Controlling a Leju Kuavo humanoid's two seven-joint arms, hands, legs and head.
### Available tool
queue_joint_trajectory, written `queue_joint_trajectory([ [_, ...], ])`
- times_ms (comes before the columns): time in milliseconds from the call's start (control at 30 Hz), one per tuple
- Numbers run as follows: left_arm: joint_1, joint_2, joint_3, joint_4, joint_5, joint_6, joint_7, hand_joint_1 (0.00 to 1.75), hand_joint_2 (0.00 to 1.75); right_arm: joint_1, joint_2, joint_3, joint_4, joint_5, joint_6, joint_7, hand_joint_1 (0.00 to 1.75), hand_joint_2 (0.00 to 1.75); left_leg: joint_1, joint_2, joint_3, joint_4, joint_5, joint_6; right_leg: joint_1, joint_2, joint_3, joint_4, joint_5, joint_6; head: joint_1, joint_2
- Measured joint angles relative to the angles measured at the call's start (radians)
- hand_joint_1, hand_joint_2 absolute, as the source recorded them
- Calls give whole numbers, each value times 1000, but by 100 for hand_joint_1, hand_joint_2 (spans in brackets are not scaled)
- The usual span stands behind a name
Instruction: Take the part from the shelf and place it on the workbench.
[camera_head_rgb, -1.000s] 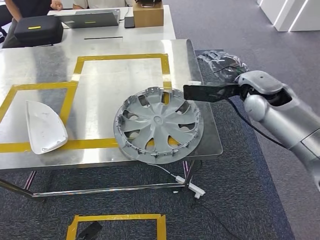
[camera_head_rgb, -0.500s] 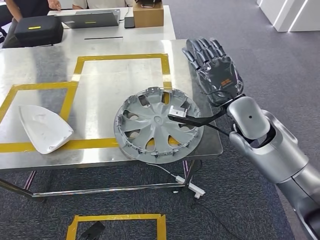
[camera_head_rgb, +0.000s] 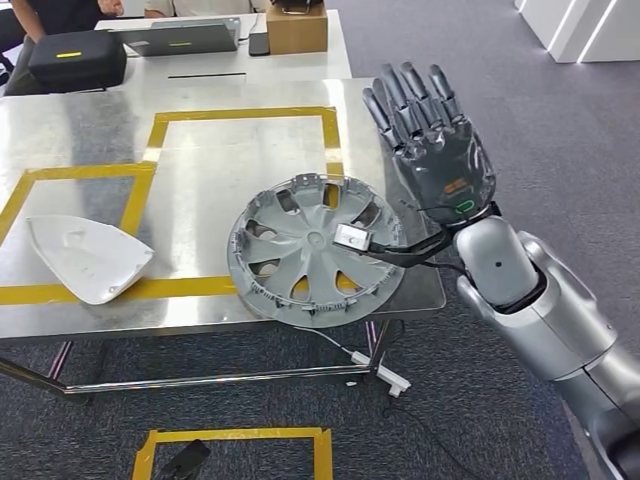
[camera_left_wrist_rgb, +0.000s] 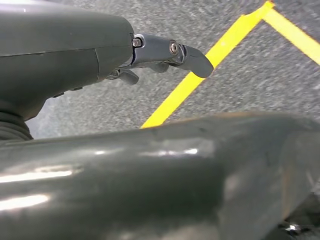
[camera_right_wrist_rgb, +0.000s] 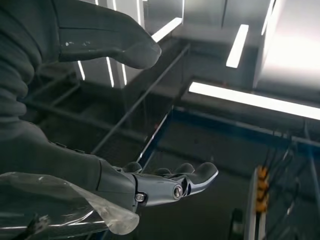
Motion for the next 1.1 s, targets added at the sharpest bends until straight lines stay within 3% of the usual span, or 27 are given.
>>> queue_joint_trajectory([
  [133,-12,-2,-5,6,-5,13,-24,0,0,-8,-33,62,-17,44,-35,113,0,175,0,0,0,0,0,0,0,0,0,0,0,0,0,0],
  [267,-17,-6,-6,7,-2,16,-27,0,0,5,-63,121,-20,46,-37,162,0,175,0,0,0,0,0,0,0,0,0,0,0,0,0,0],
  [467,-6,-7,-6,6,30,32,-16,0,0,88,-119,129,-57,47,-39,163,0,175,-2,0,-1,4,-2,3,-2,-1,1,-1,1,2,0,0],
  [600,12,-7,-6,-5,44,38,-9,0,0,154,-134,77,-82,47,-37,118,0,175,-2,0,-4,10,-6,9,-2,0,0,-1,1,4,0,0],
  [767,22,-8,-5,-21,46,39,-3,0,0,198,-135,13,-104,47,-36,96,0,175,-2,1,-5,6,-3,22,-4,0,-1,-3,1,16,0,0],
  [833,22,-12,-5,-25,46,40,-3,0,0,203,-137,-3,-111,47,-36,93,0,175,3,4,-1,-9,6,31,-3,3,-24,38,-29,21,3,0],
  [933,23,-14,-5,-29,46,41,-3,0,0,216,-140,-16,-116,47,-36,92,0,175,7,6,-1,-15,10,36,-5,5,-115,226,-113,27,6,0],
  [967,24,-15,-4,-30,46,41,-3,0,0,223,-141,-17,-116,47,-36,92,0,175,7,6,-1,-14,9,36,-6,5,-140,272,-122,29,6,0],
  [1000,26,-16,-4,-30,46,41,-3,0,0,228,-142,-19,-116,47,-35,92,0,175,8,6,0,-14,8,35,-7,5,-148,282,-110,31,6,0],
  [1033,26,-18,-4,-30,46,41,-3,0,0,232,-142,-19,-116,47,-35,92,0,175,9,6,1,-13,7,32,-9,4,-137,251,-79,32,6,0],
  [1100,27,-20,-4,-31,46,41,-3,0,0,233,-142,-23,-118,47,-35,92,0,175,12,6,3,-9,1,23,-12,0,-72,116,-9,35,6,0],
])
